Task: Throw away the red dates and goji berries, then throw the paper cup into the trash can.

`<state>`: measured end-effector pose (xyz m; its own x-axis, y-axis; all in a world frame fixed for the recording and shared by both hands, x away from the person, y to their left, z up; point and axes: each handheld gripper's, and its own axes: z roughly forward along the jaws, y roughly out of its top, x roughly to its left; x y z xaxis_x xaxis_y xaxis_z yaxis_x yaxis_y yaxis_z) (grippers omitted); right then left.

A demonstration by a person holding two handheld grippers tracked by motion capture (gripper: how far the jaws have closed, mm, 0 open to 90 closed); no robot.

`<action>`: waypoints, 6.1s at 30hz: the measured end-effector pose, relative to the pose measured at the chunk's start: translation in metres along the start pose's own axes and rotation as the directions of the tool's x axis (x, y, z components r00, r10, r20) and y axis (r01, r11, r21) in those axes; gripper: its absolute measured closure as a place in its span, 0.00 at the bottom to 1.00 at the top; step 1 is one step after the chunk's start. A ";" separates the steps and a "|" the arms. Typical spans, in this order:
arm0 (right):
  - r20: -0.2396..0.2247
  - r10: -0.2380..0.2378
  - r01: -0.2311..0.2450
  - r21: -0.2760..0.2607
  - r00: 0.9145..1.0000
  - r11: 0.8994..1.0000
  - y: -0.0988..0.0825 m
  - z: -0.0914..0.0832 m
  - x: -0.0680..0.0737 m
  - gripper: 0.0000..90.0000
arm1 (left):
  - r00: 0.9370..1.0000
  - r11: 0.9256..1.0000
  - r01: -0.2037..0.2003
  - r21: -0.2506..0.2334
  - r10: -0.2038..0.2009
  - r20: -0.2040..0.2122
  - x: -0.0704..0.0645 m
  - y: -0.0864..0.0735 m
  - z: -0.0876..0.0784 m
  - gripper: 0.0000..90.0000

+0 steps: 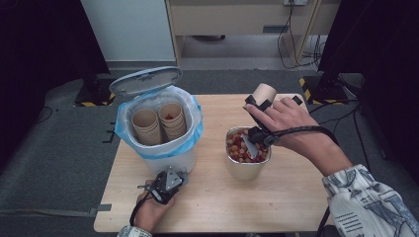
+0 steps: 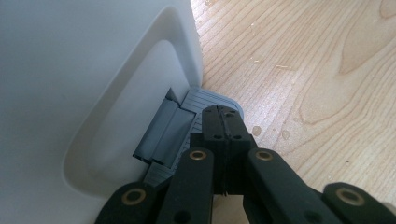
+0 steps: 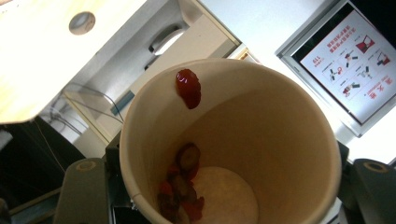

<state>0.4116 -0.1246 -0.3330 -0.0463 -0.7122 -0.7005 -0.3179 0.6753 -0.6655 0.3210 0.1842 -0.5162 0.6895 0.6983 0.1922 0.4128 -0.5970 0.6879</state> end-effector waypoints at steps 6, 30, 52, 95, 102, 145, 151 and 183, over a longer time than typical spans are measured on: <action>0.007 0.128 -0.127 -0.040 0.992 0.991 -0.007 0.001 -0.004 0.34 | 1.000 1.000 -0.002 0.002 0.002 -0.002 0.000 0.000 0.000 1.00; -0.052 0.410 -0.413 -0.090 0.911 0.906 -0.017 0.014 -0.003 0.34 | 1.000 1.000 0.002 -0.002 -0.002 0.000 0.000 0.000 0.000 1.00; -0.102 0.641 -0.648 -0.155 0.761 0.746 -0.021 0.028 -0.008 0.33 | 1.000 1.000 0.000 -0.001 0.000 0.000 0.000 0.000 0.000 1.00; -0.437 0.883 -0.956 -0.292 0.172 0.042 -0.040 0.035 -0.053 0.33 | 1.000 1.000 -0.001 0.000 0.001 -0.004 0.000 0.000 0.000 1.00; -0.518 0.850 -0.953 -0.294 0.098 -0.069 -0.038 0.035 -0.067 0.32 | 1.000 1.000 -0.001 0.000 0.001 -0.004 0.000 0.000 0.000 1.00; -0.689 0.723 -0.922 -0.246 -0.052 -0.300 -0.017 0.039 -0.114 0.32 | 1.000 1.000 0.003 -0.004 -0.003 0.002 0.000 0.000 0.000 1.00; -0.708 0.703 -0.915 -0.244 -0.057 -0.320 -0.010 0.040 -0.120 0.32 | 1.000 1.000 0.003 -0.004 -0.003 0.000 0.000 0.000 0.000 1.00; -0.770 0.636 -0.899 -0.238 -0.056 -0.367 0.027 0.048 -0.143 0.31 | 1.000 1.000 0.002 -0.003 -0.002 0.001 0.000 0.000 0.000 1.00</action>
<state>0.4550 0.0045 -0.2630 -0.9285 0.3218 -0.1854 -0.0666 0.3469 0.9356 0.3211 0.1842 -0.5165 0.6894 0.6991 0.1896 0.4124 -0.5940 0.6907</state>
